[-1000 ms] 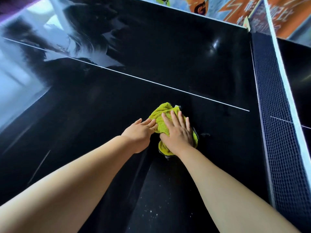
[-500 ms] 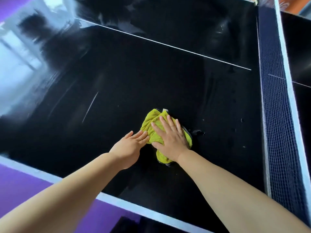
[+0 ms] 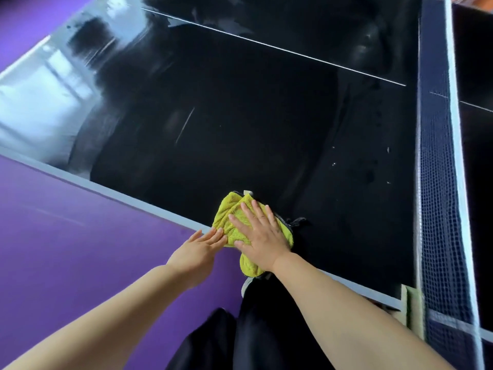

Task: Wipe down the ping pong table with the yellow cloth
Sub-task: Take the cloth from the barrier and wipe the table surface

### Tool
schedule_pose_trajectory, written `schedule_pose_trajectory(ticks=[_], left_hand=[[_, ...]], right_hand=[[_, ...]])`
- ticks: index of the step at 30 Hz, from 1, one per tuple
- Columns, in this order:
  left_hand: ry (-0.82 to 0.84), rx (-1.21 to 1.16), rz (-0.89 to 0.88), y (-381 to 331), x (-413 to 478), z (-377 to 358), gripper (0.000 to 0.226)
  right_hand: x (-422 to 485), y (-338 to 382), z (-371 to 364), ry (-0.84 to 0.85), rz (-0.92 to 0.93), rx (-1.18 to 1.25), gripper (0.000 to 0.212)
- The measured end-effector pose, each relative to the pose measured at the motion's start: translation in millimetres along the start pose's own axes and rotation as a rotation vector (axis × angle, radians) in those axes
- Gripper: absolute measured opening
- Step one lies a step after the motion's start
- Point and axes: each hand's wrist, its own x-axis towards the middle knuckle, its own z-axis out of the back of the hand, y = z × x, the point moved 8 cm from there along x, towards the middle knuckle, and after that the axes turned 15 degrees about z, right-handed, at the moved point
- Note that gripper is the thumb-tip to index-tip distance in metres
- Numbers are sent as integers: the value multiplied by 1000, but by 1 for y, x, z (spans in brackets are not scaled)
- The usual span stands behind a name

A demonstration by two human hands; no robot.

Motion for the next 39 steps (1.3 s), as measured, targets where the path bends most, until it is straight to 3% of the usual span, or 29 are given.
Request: schedule_pose_trajectory(ticks=[7, 12, 16, 32, 39], left_hand=[[48, 97, -73, -42, 11, 2, 62], [16, 56, -146, -90, 50, 23, 63], [17, 36, -196, -117, 88, 44, 60], [-112, -100, -148, -191, 303, 186, 65], [-256, -135, -98, -216, 416, 253, 65]], right_hand=[[-38, -25, 2, -2, -35, 41, 66], [-60, -81, 7, -83, -151, 37, 67], [-56, -133, 22, -85, -113, 4, 69], [58, -393, 120, 12, 127, -147, 74], [117, -507, 166, -54, 66, -123, 72]])
